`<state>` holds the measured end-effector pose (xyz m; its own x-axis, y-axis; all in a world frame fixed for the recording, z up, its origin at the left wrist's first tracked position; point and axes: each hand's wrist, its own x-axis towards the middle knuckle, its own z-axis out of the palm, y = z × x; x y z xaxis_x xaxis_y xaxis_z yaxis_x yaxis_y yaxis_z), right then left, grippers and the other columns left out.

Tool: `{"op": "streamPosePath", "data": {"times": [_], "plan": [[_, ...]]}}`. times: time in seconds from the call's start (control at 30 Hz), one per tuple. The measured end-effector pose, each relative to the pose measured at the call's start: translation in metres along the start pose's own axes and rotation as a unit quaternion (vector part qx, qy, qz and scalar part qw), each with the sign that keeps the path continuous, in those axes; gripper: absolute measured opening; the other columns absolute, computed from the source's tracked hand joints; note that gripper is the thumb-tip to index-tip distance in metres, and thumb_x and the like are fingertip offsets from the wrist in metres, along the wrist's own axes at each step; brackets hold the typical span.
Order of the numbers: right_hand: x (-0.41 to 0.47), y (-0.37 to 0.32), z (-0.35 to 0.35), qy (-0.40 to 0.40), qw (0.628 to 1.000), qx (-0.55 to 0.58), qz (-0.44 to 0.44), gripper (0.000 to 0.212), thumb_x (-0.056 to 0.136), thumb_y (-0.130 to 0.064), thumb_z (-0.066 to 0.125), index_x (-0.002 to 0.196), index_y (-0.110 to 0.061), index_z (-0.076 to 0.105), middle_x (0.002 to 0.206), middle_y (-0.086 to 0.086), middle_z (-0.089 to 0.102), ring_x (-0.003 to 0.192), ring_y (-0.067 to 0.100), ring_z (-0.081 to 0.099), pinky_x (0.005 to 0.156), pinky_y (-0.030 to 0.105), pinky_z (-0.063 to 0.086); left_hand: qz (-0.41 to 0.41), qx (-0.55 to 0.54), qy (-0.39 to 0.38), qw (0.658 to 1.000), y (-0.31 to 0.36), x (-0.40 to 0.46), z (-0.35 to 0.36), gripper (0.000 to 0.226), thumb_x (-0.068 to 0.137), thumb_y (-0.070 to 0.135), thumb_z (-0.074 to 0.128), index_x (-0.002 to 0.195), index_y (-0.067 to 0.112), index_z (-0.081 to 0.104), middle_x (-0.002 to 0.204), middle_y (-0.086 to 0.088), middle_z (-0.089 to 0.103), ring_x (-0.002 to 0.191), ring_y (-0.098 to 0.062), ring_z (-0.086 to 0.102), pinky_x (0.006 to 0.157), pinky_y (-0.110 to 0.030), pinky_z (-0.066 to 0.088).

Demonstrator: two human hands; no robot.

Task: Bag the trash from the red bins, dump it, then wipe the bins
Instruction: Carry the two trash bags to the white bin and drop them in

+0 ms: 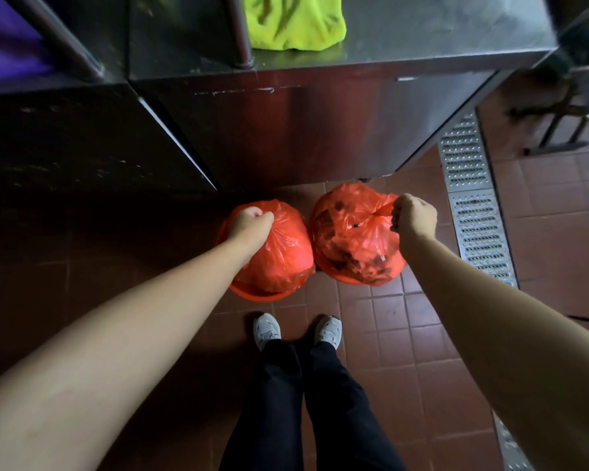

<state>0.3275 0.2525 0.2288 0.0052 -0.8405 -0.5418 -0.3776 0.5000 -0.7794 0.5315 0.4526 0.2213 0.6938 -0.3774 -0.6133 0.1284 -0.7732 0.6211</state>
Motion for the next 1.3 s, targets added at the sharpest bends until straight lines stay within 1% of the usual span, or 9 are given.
{"op": "streamPosePath", "data": {"times": [0.1,0.17,0.33,0.53,0.73,0.93,1.1,1.2,1.3], "plan": [[-0.028,-0.025,-0.001,-0.047,0.995,-0.077,-0.034,0.014,0.062,-0.022,0.054,0.066,-0.013,0.064,0.061,0.005,0.061,0.057,0.021,0.050,0.056,0.034,0.042,0.023,0.019,0.005,1.000,0.012,-0.022,-0.021,0.019,0.073,0.034,0.057,0.072,0.015,0.060,0.062,0.007,0.057,0.068,-0.021,0.056,0.060,-0.031,0.042],[-0.049,-0.041,-0.003,-0.066,0.986,-0.144,-0.062,0.018,0.064,-0.027,0.057,0.072,-0.014,0.068,0.063,0.002,0.065,0.060,0.021,0.056,0.059,0.038,0.047,0.038,0.043,0.011,0.998,0.018,-0.038,-0.037,0.015,0.077,0.036,0.059,0.076,0.021,0.061,0.074,0.009,0.062,0.079,-0.021,0.060,0.072,-0.032,0.048],[-0.096,-0.080,-0.008,-0.080,0.958,-0.233,-0.145,0.008,0.075,-0.025,0.065,0.073,-0.018,0.068,0.056,-0.010,0.060,0.054,0.010,0.054,0.051,0.022,0.040,0.086,0.097,0.054,0.990,0.032,-0.079,-0.075,0.013,0.084,0.030,0.064,0.090,0.019,0.068,0.094,-0.001,0.071,0.096,-0.027,0.063,0.086,-0.034,0.052],[-0.132,-0.119,-0.004,-0.140,0.929,-0.282,-0.197,0.006,0.080,-0.023,0.068,0.077,-0.020,0.072,0.067,-0.004,0.066,0.066,0.015,0.059,0.067,0.030,0.050,0.107,0.120,0.105,0.981,0.043,-0.123,-0.110,0.020,0.089,0.034,0.064,0.103,0.022,0.071,0.104,-0.006,0.070,0.106,-0.027,0.060,0.094,-0.036,0.049],[-0.179,-0.135,0.022,-0.249,0.852,-0.366,-0.278,0.026,0.084,-0.022,0.068,0.061,-0.019,0.056,0.059,-0.007,0.053,0.065,0.017,0.051,0.065,0.031,0.044,0.046,0.080,0.209,0.974,0.028,-0.176,-0.145,0.028,0.093,0.035,0.060,0.115,0.019,0.068,0.115,-0.006,0.068,0.110,-0.026,0.060,0.095,-0.043,0.051],[-0.252,-0.146,0.061,-0.334,0.782,-0.408,-0.333,0.033,0.084,-0.022,0.066,0.053,-0.029,0.060,0.048,-0.015,0.049,0.053,0.007,0.046,0.059,0.025,0.039,-0.015,0.034,0.287,0.957,-0.016,-0.235,-0.205,0.029,0.092,0.033,0.061,0.115,0.017,0.070,0.115,-0.006,0.070,0.110,-0.027,0.063,0.093,-0.035,0.051],[-0.327,-0.140,0.105,-0.394,0.716,-0.429,-0.385,0.011,0.087,-0.023,0.065,0.078,-0.020,0.070,0.071,-0.002,0.061,0.075,0.018,0.057,0.072,0.034,0.048,-0.036,0.000,0.377,0.926,-0.078,-0.287,-0.260,0.022,0.092,0.030,0.064,0.107,0.017,0.073,0.106,-0.005,0.073,0.100,-0.022,0.066,0.083,-0.027,0.050],[-0.382,-0.125,0.135,-0.416,0.666,-0.443,-0.433,0.013,0.090,-0.025,0.064,0.086,-0.016,0.072,0.078,0.007,0.065,0.080,0.025,0.060,0.076,0.037,0.049,-0.047,0.013,0.439,0.897,-0.123,-0.325,-0.290,0.021,0.091,0.030,0.065,0.106,0.017,0.074,0.103,-0.003,0.074,0.094,-0.022,0.069,0.078,-0.027,0.053],[-0.444,-0.101,0.163,-0.438,0.640,-0.433,-0.460,0.015,0.090,-0.025,0.066,0.093,-0.014,0.075,0.088,0.012,0.073,0.090,0.029,0.066,0.078,0.036,0.048,-0.076,0.038,0.485,0.870,-0.175,-0.364,-0.317,0.022,0.089,0.030,0.064,0.105,0.019,0.074,0.102,-0.002,0.074,0.094,-0.023,0.069,0.079,-0.033,0.056]]}}
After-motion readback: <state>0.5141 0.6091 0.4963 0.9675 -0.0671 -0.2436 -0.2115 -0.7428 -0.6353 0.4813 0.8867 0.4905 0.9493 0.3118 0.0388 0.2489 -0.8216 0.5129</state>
